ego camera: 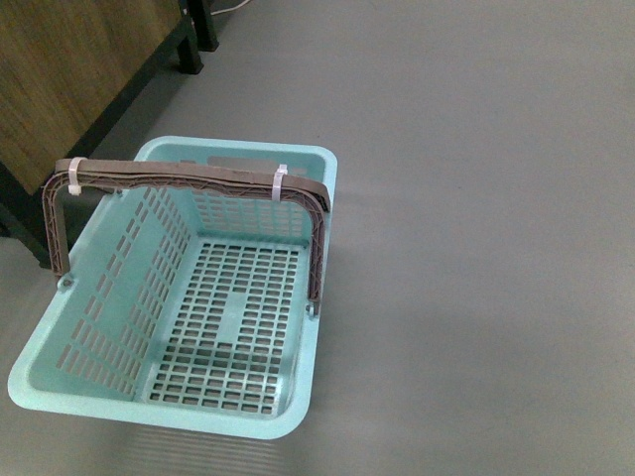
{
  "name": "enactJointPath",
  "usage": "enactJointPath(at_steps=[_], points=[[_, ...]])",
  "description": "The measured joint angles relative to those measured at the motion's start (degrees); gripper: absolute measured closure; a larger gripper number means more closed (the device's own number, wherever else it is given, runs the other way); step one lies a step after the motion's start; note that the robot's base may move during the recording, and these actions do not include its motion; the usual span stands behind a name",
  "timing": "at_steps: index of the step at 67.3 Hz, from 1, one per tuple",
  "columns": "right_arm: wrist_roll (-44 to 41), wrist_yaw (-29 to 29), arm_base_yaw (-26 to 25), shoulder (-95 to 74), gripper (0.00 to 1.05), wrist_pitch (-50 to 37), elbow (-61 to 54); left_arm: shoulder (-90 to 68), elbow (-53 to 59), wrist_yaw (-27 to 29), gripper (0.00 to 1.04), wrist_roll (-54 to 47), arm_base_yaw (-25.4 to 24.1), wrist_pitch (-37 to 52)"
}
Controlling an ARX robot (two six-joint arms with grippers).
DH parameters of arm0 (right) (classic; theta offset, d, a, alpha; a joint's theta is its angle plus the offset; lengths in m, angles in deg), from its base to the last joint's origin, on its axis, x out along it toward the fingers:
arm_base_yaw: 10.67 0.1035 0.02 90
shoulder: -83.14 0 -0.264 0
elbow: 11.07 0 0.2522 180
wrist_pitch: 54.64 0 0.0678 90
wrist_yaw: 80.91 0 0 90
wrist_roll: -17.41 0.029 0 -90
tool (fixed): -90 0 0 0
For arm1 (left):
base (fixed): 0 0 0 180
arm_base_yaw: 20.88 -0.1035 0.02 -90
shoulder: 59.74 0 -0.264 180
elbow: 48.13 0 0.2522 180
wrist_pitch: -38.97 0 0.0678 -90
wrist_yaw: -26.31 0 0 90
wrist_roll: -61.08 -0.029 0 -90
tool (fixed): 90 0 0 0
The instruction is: Pick lemon and mango into basket
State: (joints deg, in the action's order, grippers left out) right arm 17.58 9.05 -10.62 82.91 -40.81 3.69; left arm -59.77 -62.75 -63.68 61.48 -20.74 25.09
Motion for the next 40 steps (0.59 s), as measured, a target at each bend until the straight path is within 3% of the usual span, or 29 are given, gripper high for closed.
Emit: enactJointPath(at_steps=[26, 31, 36, 40], points=[[0.0, 0.0, 0.0, 0.0, 0.09, 0.0, 0.0, -0.3, -0.1, 0.6, 0.07, 0.2, 0.1, -0.4], [0.0, 0.0, 0.0, 0.0, 0.09, 0.0, 0.0, -11.8, -7.1, 10.4, 0.07, 10.0, 4.1, -15.3], [0.0, 0.0, 0.0, 0.0, 0.09, 0.0, 0.0, -23.9, -9.8, 9.1, 0.07, 17.9, 4.2, -14.2], [0.0, 0.0, 0.0, 0.0, 0.09, 0.0, 0.0, -32.7, -11.6, 5.5, 0.07, 24.8, 2.7, -7.6]])
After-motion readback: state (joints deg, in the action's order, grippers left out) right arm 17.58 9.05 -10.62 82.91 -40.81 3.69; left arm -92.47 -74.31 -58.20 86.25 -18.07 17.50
